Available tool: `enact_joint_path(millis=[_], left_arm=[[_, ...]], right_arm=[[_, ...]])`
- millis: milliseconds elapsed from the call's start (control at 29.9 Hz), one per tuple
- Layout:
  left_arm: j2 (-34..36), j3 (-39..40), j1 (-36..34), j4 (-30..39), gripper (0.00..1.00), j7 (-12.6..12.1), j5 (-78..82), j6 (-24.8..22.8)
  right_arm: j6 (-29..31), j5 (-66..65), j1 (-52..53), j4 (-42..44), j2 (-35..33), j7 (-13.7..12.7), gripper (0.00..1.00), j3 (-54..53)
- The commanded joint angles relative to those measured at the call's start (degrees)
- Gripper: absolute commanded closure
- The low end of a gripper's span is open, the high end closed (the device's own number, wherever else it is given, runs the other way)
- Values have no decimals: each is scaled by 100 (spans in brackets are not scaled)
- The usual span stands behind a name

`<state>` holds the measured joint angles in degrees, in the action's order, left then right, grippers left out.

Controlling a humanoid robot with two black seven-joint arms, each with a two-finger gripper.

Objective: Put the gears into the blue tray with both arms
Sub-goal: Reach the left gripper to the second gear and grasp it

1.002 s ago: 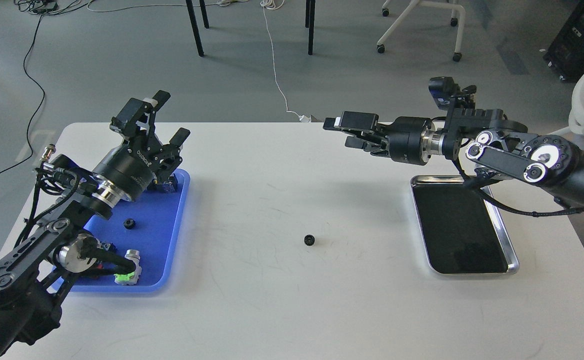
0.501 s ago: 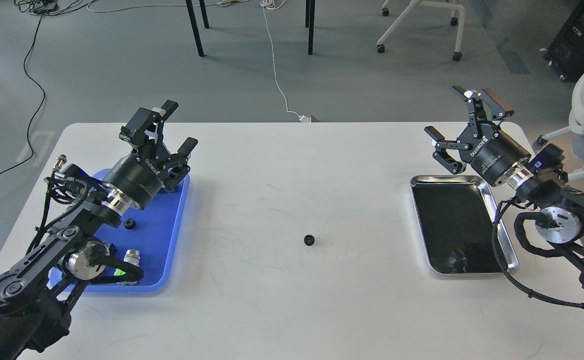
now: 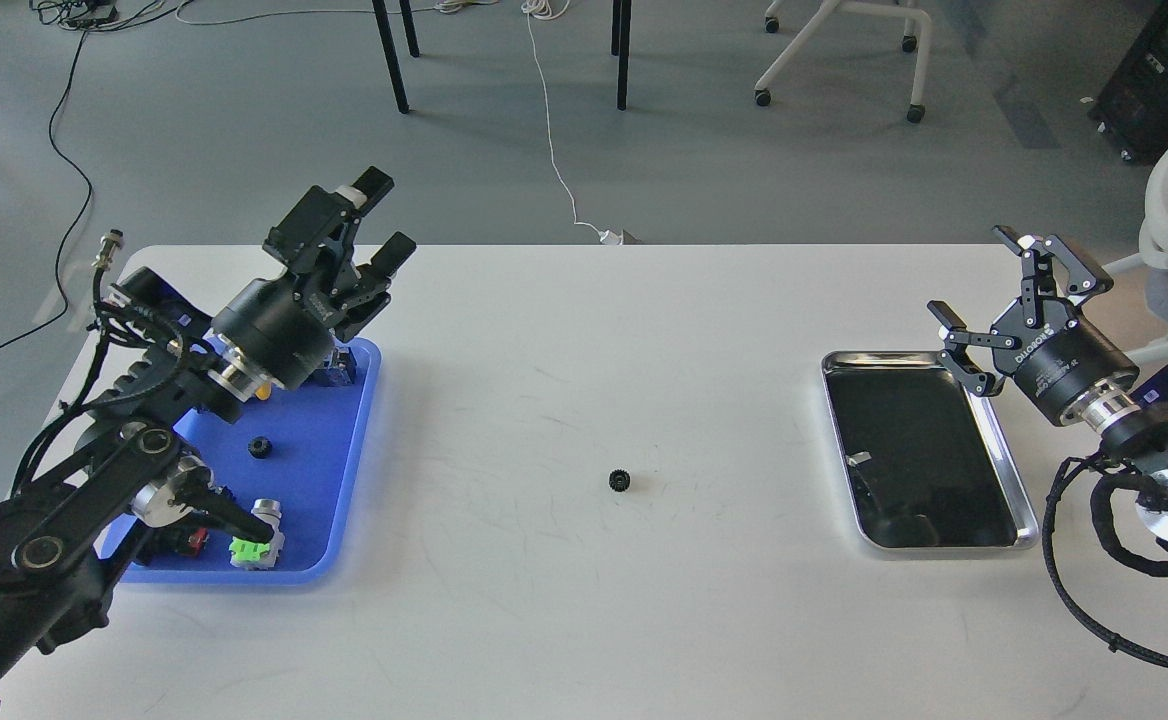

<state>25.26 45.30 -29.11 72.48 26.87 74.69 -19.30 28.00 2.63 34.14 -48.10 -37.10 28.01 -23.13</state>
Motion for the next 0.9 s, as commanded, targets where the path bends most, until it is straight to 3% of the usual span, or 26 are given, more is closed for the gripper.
enact_joint_path(millis=[0,200,468,601,869], left_arm=[[-3,-1319,-962,117,2,113,2096,-3],[-494,-2516,-2115,-180,3,113,5026,58],[-1312,-3703,-2670,-1085,6,113,5031,58],[-1734,-3774,-2670,-1675,13,113,5031,58],[-1875,-4020,-2661,-2211,25,113,5031,76]], right_arm=[[0,0,-3,3,1,-1,4,1],[0,0,-3,12,-8,-1,4,1],[0,0,-12,12,-8,-1,4,-8],[0,0,-21,12,-8,-1,4,-8],[0,0,-47,3,-52,-1,4,-8]])
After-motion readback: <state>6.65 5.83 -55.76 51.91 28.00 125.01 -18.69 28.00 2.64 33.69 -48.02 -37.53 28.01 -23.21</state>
